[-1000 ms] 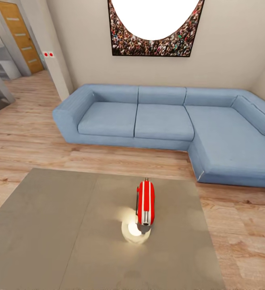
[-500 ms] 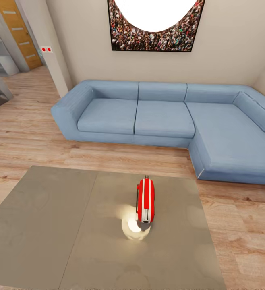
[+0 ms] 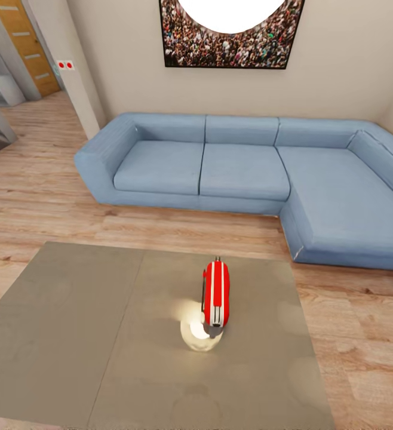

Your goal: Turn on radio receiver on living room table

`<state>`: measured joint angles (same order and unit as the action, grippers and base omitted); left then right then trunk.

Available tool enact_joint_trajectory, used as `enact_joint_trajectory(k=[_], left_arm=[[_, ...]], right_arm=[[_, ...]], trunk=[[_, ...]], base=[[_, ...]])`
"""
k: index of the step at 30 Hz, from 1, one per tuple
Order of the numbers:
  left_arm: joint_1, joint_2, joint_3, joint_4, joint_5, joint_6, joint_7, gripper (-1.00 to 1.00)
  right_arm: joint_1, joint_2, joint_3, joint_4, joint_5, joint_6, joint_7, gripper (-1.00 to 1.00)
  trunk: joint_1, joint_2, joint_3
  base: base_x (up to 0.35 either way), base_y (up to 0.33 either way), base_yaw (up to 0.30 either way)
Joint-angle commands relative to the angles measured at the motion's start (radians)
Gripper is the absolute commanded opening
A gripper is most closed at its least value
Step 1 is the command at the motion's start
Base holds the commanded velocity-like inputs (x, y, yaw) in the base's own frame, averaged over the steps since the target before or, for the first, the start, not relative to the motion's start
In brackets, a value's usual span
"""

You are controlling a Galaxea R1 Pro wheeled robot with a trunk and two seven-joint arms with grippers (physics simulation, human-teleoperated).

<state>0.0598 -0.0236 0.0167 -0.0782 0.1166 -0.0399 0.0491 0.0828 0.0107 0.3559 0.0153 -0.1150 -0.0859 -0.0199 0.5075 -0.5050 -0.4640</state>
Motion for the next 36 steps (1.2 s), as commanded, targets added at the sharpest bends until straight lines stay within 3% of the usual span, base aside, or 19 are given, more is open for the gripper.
enact_joint_trajectory(k=[1,36], left_arm=[[0.0,0.0,0.0,0.0,0.0,0.0,0.0,1.0],[0.0,0.0,0.0,0.0,0.0,0.0,0.0,1.0]], right_arm=[[0.0,0.0,0.0,0.0,0.0,0.0,0.0,1.0],[0.0,0.001,0.0,0.0,0.0,0.0,0.0,1.0]], trunk=[[0.0,0.0,-0.002],[0.0,0.0,-0.059]], base=[[0.0,0.0,0.0],[0.0,0.0,0.0]])
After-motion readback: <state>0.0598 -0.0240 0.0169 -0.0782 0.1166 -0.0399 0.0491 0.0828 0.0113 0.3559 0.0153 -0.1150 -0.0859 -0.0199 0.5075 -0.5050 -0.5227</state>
